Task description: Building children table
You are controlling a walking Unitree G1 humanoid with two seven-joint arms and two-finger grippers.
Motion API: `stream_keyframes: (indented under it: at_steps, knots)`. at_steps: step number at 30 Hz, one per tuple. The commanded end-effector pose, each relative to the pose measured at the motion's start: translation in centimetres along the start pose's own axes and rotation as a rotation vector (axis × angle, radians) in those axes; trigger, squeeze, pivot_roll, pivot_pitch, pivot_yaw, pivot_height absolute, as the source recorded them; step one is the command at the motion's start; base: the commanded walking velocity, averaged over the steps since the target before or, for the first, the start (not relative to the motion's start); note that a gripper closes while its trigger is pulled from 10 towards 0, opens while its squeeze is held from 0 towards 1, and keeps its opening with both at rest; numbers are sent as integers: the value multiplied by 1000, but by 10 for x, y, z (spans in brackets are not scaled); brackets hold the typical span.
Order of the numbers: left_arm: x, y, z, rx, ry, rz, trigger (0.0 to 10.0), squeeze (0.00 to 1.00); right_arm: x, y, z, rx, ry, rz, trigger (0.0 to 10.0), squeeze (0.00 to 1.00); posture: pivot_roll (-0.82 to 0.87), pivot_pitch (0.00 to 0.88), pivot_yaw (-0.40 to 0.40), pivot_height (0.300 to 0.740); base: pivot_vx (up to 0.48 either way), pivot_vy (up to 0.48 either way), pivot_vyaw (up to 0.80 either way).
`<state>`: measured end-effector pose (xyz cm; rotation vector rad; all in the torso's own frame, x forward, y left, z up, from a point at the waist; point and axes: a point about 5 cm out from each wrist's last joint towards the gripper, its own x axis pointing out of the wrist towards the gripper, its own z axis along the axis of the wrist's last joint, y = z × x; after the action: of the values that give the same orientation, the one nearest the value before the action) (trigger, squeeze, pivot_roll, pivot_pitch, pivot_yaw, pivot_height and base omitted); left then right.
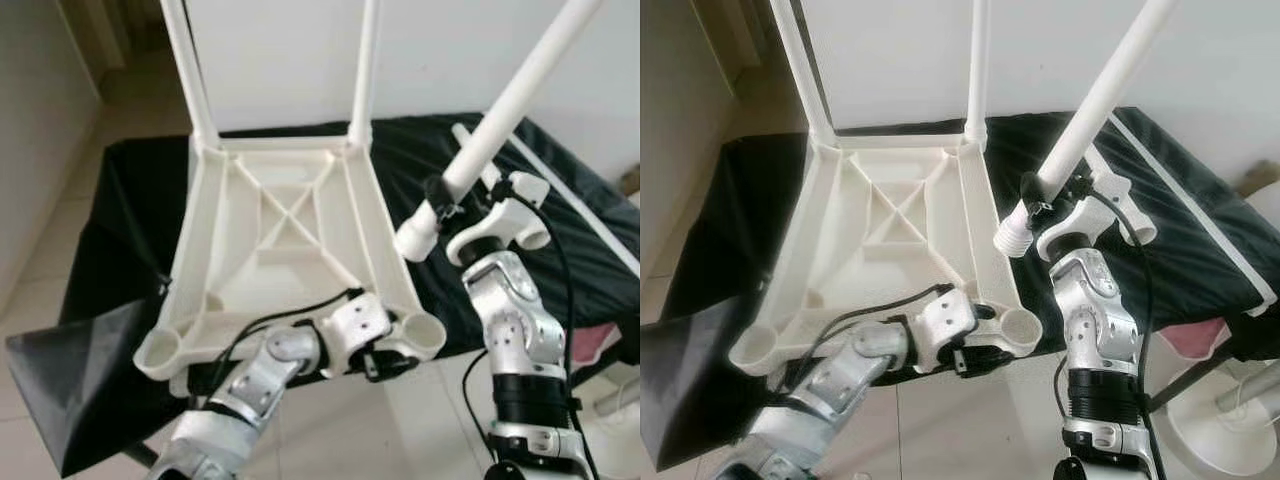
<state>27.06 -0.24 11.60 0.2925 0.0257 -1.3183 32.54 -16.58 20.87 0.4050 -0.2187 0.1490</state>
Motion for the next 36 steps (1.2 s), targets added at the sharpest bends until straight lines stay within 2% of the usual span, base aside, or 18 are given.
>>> stream_keyframes:
  at_steps: [1,6,10,18,21,26,29,30,36]
  knots:
    - [2,6,-2,-5,11,140,10000,0,2,3,5,-13,-13,9,10000,0,-51,45,-31,740,0,0,0]
    - [7,5,1,-10,2,138,10000,0,0,3,5,-20,-14,9,10000,0,-56,50,-27,740,0,0,0]
    - [21,2,7,-18,-20,146,10000,0,-3,3,6,-34,-15,-5,10000,0,-65,61,-23,740,0,0,0]
    - [25,8,15,8,-39,172,10000,0,-3,2,7,-38,-18,-14,10000,0,-63,63,-23,740,0,0,0]
    - [20,13,23,30,-71,189,10000,0,-2,3,8,-40,-22,-10,10000,0,-57,59,-22,740,0,0,0]
    - [2,22,38,43,-149,213,10000,0,-1,4,8,-47,-22,-11,10000,0,-45,57,-24,740,0,0,0]
    - [-11,25,33,64,-118,217,10000,0,-1,4,7,-50,-20,-9,10000,0,-39,55,-28,740,0,0,0]
    - [-11,25,33,64,-118,217,10000,0,-1,4,7,-50,-20,-9,10000,0,-39,55,-28,740,0,0,0]
    - [-34,23,5,142,21,217,10000,0,2,4,7,-60,-20,-11,10000,0,-29,52,-33,740,0,0,0]
